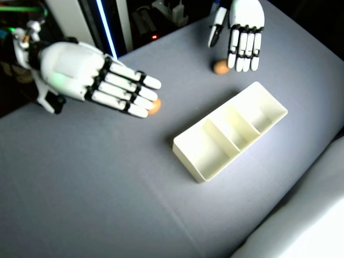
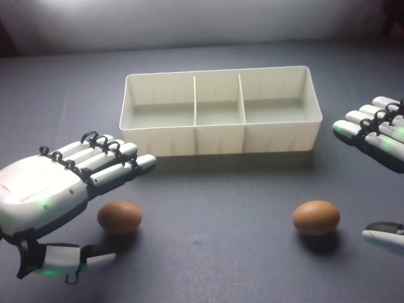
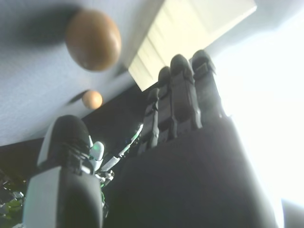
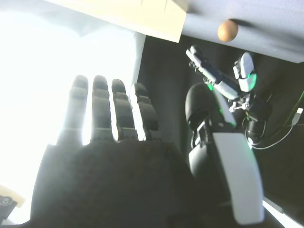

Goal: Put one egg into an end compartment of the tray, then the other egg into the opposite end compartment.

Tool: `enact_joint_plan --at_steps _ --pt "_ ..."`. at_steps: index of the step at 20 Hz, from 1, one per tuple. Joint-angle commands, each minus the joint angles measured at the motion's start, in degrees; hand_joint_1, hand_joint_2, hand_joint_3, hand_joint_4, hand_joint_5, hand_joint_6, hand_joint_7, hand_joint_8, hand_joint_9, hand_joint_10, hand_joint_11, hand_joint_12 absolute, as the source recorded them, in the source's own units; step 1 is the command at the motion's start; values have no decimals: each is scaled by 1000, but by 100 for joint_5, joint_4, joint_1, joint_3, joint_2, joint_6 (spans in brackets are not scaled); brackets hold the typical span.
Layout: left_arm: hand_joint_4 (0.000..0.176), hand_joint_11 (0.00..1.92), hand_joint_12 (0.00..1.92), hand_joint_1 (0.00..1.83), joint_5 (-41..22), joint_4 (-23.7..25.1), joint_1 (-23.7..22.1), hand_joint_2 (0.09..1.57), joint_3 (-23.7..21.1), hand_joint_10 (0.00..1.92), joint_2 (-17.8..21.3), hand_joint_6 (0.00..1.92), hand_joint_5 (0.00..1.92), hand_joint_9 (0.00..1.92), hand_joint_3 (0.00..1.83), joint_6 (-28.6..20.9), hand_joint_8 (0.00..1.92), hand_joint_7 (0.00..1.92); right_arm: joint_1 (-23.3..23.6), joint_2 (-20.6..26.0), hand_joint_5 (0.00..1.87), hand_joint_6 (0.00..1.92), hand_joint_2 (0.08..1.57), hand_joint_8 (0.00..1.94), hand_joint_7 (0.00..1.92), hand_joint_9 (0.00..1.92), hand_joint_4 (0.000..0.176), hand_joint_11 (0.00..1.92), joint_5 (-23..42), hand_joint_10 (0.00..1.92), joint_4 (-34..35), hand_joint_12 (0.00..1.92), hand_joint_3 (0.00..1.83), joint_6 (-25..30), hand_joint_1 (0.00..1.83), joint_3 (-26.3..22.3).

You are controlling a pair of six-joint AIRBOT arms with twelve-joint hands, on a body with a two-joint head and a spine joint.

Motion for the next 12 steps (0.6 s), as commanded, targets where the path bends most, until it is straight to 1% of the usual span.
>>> enact_joint_plan --at_steps 1,3,4,5,6,7,8,9,10,11,12 --pt "114 0 0 800 -620 -44 -27 1034 28 0 -14 0 0 0 39 -18 0 0 29 3 0 0 1072 0 0 0 0 0 723 0 -40 0 97 35 546 7" --pt "118 0 0 794 -631 -40 -27 1030 31 0 -19 0 0 0 32 -25 0 0 11 3 0 0 1073 0 0 0 0 0 731 0 -39 0 89 53 540 6" --pt "109 0 0 796 -608 -39 -27 1032 41 0 -32 0 0 0 32 -25 0 0 11 3 0 0 1076 0 0 0 0 0 731 0 -39 0 87 60 535 8" --pt "96 0 0 811 -541 -38 -30 1042 69 0 -61 0 0 0 34 -27 0 0 11 3 0 0 1074 0 0 0 0 0 731 0 -39 0 83 61 548 11" --pt "95 0 0 816 -459 -35 -32 1051 114 0 -114 0 0 0 37 -49 0 0 11 1 0 0 1074 0 0 0 0 0 731 0 -39 0 79 61 555 15" --pt "74 23 11 806 -347 -19 -53 1074 196 30 -187 23 58 70 43 -110 33 88 11 -6 0 0 1078 0 0 0 0 0 731 0 -39 0 76 62 545 19" --pt "53 4 591 794 -258 -14 -71 1145 251 102 -241 7 147 179 0 -144 13 238 11 -7 0 0 1085 0 0 0 0 0 731 0 -39 0 76 66 519 19" --pt "25 0 1140 817 -156 -14 -96 1158 318 176 -307 41 259 293 0 -159 41 369 9 -7 0 0 1082 0 0 0 0 0 731 0 -39 0 73 76 508 25" --pt "11 0 1390 821 -72 -15 -116 1164 378 224 -364 63 319 341 0 -182 55 431 9 -8 0 0 1082 0 0 0 0 0 731 0 -39 0 72 90 507 29" --pt "6 0 1525 833 16 -17 -137 1170 430 411 -414 96 395 339 0 -196 43 513 9 -9 0 0 1088 0 0 0 0 0 731 0 -39 0 74 96 507 32" --pt "0 0 1668 883 93 -19 -163 1167 487 745 -471 120 468 329 0 -221 71 613 9 -9 0 0 1092 0 0 0 0 0 732 0 -39 0 73 100 498 34"
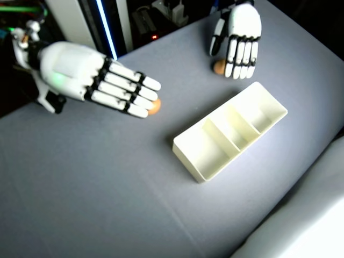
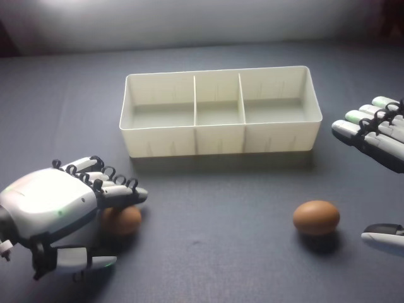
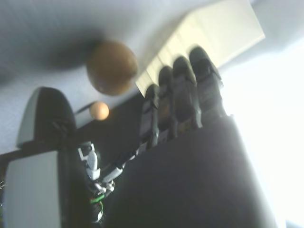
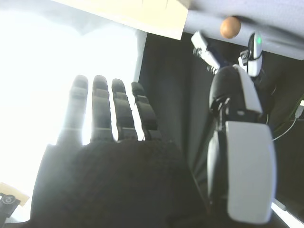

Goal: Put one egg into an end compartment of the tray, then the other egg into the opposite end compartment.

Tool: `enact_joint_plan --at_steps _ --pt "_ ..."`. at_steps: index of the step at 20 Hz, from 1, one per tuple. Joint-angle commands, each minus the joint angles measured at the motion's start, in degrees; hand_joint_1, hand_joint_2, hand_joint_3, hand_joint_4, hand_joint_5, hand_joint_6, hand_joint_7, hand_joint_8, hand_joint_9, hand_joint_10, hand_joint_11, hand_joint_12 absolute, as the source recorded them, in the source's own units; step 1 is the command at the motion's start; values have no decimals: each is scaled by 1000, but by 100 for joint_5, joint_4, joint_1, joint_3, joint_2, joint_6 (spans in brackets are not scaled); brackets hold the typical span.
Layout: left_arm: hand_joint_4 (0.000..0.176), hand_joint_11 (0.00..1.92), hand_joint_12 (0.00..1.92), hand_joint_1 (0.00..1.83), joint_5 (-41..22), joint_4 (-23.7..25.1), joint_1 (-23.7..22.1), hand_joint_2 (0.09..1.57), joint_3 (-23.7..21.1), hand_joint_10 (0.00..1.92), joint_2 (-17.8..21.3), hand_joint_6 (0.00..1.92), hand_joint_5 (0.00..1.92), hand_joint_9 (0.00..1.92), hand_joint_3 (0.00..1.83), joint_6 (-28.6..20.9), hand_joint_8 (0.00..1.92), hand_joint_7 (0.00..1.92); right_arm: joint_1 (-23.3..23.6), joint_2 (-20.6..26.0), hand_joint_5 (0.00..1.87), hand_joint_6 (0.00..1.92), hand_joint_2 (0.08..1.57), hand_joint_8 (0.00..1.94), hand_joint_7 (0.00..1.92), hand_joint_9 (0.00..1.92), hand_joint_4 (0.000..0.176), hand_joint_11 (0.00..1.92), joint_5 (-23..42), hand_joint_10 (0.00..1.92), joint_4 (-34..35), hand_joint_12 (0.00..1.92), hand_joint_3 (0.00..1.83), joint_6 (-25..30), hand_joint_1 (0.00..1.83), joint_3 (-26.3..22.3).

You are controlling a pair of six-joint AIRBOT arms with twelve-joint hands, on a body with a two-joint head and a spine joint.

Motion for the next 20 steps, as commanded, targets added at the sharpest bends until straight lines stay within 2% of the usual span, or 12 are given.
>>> enact_joint_plan --at_steps 1,2,3,4,7,12,13,14,16,18,19,20 --pt "0 308 1840 1039 -510 -10 -63 1153 26 1227 -18 360 642 529 0 -43 641 721 9 4 0 0 1098 0 0 0 0 0 723 0 -43 0 73 31 489 24" --pt "0 785 1905 1177 -536 -8 -67 1213 26 1743 -24 921 741 822 11 -60 1417 774 9 3 0 0 1104 0 0 0 0 0 723 0 -43 0 74 36 492 25" --pt "0 1193 1918 1136 -712 -9 -75 1197 5 1885 -9 1167 815 1136 2 -87 1820 998 9 3 0 0 1118 0 0 0 0 0 723 0 -43 0 76 50 478 26" --pt "0 1325 1920 1125 -803 7 -98 1199 -21 1914 20 1230 821 1240 2 -87 1901 1096 9 3 0 0 1121 0 0 0 0 0 725 0 -43 0 74 55 482 27" --pt "0 1167 1921 1099 -1281 103 -153 1233 -163 1921 222 1324 759 1070 7 -85 1921 921 9 3 0 0 1138 0 0 0 0 0 746 0 -43 0 69 65 460 29" --pt "0 1231 1921 1116 -1575 62 -689 1212 -144 1921 377 1269 798 1130 0 215 1897 890 3 4 0 0 1162 0 0 0 0 0 819 0 -42 0 64 114 451 29" --pt "0 1098 1921 1190 -1438 -92 -907 1224 -32 1820 303 1310 754 1074 4 372 1508 801 -4 4 0 0 1166 0 0 0 0 0 831 0 -40 0 63 115 453 31" --pt "0 984 1871 1213 -1320 -169 -1058 1226 116 1642 203 1186 720 1012 1 384 1473 851 -7 4 0 0 1167 0 0 0 0 0 833 0 -36 0 59 115 438 32" --pt "0 996 1919 1220 -957 -368 -1507 1225 521 1695 -97 1069 746 1007 0 381 1519 838 -24 4 0 0 1167 0 0 0 0 0 845 0 -36 0 49 122 435 40" --pt "0 1029 1920 1195 -630 -570 -1879 1251 824 1865 -343 1333 703 962 5 494 1501 745 -38 4 0 0 1173 0 0 0 0 0 848 0 -36 0 48 130 408 52" --pt "0 968 1921 1188 -342 -732 -2106 1274 1057 1910 -524 1204 687 891 6 594 1686 717 -44 4 0 0 1172 0 0 0 0 0 848 0 -36 0 45 144 409 56" --pt "0 1042 1921 1176 -55 -801 -2295 1281 1295 1919 -698 1402 665 939 6 598 1584 690 -54 -1 0 0 1177 0 0 0 0 0 848 0 -37 0 45 149 405 64"
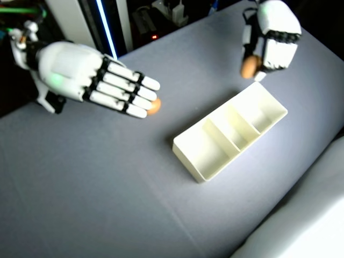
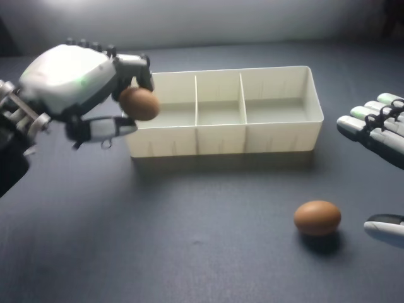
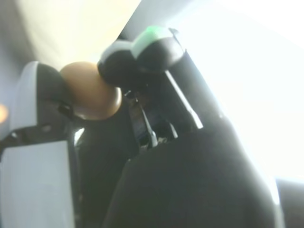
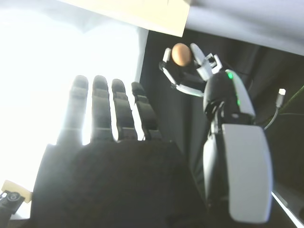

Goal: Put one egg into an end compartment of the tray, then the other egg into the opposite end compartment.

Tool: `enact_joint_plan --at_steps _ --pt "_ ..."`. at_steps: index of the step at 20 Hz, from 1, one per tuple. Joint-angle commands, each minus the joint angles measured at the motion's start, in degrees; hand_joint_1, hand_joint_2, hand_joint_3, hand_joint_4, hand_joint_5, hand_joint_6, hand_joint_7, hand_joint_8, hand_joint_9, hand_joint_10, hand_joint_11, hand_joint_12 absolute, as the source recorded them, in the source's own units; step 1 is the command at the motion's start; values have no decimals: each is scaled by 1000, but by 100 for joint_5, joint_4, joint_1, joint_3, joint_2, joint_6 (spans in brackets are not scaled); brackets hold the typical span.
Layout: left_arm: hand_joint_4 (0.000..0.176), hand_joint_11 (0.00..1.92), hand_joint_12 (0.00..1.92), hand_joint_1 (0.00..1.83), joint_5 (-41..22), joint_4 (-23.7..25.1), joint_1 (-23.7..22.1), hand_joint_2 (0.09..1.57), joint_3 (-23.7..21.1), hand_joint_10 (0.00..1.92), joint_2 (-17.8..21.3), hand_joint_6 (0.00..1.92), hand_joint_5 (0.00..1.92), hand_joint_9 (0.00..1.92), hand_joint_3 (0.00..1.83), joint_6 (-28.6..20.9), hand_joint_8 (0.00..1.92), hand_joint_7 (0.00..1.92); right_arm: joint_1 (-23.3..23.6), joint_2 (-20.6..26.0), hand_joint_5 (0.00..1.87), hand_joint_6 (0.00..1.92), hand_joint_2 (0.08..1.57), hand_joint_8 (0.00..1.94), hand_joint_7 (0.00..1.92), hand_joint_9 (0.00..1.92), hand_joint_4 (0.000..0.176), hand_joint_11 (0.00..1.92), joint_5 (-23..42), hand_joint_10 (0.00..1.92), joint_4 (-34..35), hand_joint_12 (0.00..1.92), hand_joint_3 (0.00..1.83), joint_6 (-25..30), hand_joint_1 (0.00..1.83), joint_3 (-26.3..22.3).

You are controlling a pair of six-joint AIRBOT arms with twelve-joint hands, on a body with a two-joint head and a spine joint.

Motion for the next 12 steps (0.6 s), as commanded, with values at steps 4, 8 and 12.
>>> enact_joint_plan --at_steps 4,8,12 --pt "0 1100 1921 1148 384 -273 -433 1298 651 1921 -487 1296 638 963 8 47 1812 755 44 -155 0 0 1187 0 0 0 0 0 696 0 -83 0 40 112 407 119" --pt "101 33 1804 889 607 -396 -489 1140 846 1189 -681 783 8 91 0 85 813 179 105 -226 0 0 1165 0 0 0 0 0 692 0 -141 0 24 126 476 147" --pt "175 0 1362 647 170 -394 -420 1046 609 58 -496 31 0 0 0 85 49 0 199 -282 0 0 1161 0 0 0 0 0 552 0 -254 0 18 209 531 190"
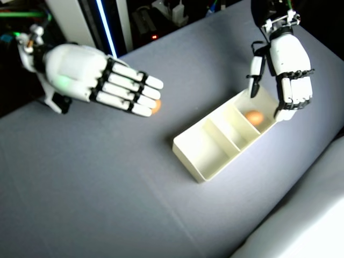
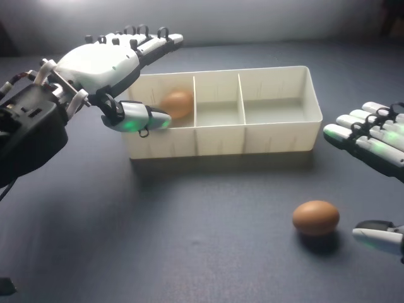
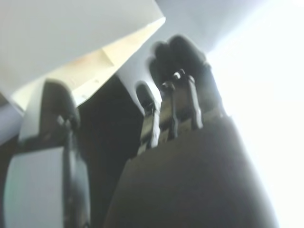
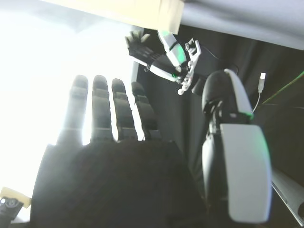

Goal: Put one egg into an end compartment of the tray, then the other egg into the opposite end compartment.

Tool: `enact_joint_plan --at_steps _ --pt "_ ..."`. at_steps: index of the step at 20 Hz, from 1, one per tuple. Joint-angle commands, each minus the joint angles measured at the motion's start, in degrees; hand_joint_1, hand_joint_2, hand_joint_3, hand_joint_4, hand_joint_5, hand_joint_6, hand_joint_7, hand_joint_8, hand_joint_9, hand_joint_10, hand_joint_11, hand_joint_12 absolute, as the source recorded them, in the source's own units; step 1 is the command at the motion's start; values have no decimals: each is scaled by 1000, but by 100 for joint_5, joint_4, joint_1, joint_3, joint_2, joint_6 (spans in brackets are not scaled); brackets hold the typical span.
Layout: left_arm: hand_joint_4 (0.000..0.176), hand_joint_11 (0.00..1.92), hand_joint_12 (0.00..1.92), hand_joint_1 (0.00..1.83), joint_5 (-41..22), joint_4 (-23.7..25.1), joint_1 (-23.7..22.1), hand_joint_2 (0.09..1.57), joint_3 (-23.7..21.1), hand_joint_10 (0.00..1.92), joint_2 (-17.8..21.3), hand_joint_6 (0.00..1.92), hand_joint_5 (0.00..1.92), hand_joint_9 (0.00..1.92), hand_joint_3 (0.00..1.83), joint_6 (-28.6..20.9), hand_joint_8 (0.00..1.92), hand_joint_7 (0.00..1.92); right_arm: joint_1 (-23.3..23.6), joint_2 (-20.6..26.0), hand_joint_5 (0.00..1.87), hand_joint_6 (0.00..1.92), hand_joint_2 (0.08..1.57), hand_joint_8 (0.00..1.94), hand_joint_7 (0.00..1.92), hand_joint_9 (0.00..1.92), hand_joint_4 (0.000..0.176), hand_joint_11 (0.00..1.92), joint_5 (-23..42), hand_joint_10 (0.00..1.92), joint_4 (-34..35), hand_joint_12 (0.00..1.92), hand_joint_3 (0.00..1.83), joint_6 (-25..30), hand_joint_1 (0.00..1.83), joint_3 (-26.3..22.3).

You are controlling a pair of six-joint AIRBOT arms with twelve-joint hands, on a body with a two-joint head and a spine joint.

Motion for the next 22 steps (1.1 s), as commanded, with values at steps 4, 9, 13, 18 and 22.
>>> enact_joint_plan --at_steps 4,9,13,18,22 --pt "164 0 23 364 -1564 271 178 1422 -504 0 486 0 0 0 49 -17 0 0 211 -139 0 0 1186 0 0 30 0 0 221 14 -171 0 24 151 570 160" --pt "136 0 372 554 -2793 485 891 1408 -1185 5 1073 42 113 5 0 -222 22 75 420 -530 0 0 1197 16 59 2 0 0 -459 321 -235 416 0 424 622 539" --pt "120 0 358 695 -3322 649 1373 1426 -1586 9 1462 50 179 35 2 -296 10 119 542 -822 13 4 1184 6 98 0 0 0 -972 292 -235 470 0 563 723 823" --pt "52 0 421 823 -3591 695 1741 1391 -1825 9 1647 25 228 64 0 -305 5 162 852 -1142 624 1023 1254 1106 829 655 0 514 -1452 1258 -229 1668 0 585 1171 1181" --pt "37 0 496 780 -3794 762 1934 1413 -1949 12 1780 9 235 113 2 -328 2 179 1104 -1080 581 1334 1291 1592 793 1009 0 984 -1106 1717 -289 1915 0 585 1191 1166"
